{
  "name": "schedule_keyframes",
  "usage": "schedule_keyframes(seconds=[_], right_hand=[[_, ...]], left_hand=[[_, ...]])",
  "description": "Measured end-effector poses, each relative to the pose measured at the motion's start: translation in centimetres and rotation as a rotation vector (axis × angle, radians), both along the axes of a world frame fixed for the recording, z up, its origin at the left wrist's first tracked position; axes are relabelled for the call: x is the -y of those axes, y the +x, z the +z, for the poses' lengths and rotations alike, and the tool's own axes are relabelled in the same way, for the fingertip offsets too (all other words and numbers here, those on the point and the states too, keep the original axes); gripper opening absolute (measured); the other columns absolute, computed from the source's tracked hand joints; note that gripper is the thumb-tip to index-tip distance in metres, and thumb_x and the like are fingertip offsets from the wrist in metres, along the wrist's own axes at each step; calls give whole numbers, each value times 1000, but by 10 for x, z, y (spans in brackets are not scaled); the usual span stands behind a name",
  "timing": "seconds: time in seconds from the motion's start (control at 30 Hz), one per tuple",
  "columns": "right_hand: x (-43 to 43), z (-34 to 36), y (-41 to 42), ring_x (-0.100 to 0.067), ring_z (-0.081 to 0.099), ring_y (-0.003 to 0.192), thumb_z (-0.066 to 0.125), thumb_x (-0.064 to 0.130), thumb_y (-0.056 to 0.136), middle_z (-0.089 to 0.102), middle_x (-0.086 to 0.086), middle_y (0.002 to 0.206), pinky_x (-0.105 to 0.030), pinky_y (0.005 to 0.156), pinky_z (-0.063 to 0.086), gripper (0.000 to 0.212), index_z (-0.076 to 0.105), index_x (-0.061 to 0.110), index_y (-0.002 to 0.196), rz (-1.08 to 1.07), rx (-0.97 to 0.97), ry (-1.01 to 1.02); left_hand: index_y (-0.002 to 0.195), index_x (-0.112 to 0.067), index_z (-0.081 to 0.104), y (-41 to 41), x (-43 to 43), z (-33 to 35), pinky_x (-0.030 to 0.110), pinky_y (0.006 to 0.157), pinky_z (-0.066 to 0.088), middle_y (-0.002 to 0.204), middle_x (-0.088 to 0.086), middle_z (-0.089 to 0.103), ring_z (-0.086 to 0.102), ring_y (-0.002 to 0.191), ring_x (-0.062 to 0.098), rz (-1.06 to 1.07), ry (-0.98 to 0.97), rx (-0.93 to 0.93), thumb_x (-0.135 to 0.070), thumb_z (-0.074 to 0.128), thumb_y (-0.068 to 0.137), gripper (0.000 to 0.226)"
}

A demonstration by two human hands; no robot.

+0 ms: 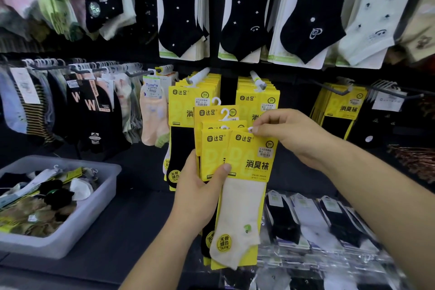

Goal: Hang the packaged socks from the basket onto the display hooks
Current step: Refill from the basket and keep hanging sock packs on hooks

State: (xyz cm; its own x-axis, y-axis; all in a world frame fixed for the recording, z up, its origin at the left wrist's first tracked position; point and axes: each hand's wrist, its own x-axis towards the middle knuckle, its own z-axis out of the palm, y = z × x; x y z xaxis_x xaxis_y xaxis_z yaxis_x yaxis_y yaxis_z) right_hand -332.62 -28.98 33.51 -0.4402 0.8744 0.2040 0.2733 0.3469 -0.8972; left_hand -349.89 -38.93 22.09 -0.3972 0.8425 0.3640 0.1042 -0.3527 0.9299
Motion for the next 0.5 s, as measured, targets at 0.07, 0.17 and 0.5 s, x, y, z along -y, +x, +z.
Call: schedule_keyframes(seconds=[0.07, 0.17, 0.5], right_hand=[[-1, 0, -1, -15, 71, 93, 76, 19, 88, 77, 0, 93, -26, 80, 54, 13, 77, 22, 76, -39, -31, 45], [-9, 7, -1, -13, 69, 91, 70, 22, 94, 76, 1, 93, -23, 77, 53, 15, 75, 22, 81, -186, -90, 142], [-39, 34, -11, 7, 61, 64, 68, 17, 95, 72, 2, 83, -11, 55, 48, 24, 70, 32, 77, -417, -125, 415]], left_hand=[[118, -40, 62, 0, 0, 2, 13, 78, 57, 111, -27, 76, 72, 102, -5, 4, -3, 5, -22, 76, 96, 32], [119, -41, 62, 0, 0, 3, 20, 84, 52, 112, -28, 75, 70, 104, -7, 27, -1, 12, -24, 75, 97, 30], [115, -41, 65, -13, 2, 4, 5, 73, 52, 105, -32, 75, 71, 98, -10, 63, -16, 4, -22, 73, 99, 27]])
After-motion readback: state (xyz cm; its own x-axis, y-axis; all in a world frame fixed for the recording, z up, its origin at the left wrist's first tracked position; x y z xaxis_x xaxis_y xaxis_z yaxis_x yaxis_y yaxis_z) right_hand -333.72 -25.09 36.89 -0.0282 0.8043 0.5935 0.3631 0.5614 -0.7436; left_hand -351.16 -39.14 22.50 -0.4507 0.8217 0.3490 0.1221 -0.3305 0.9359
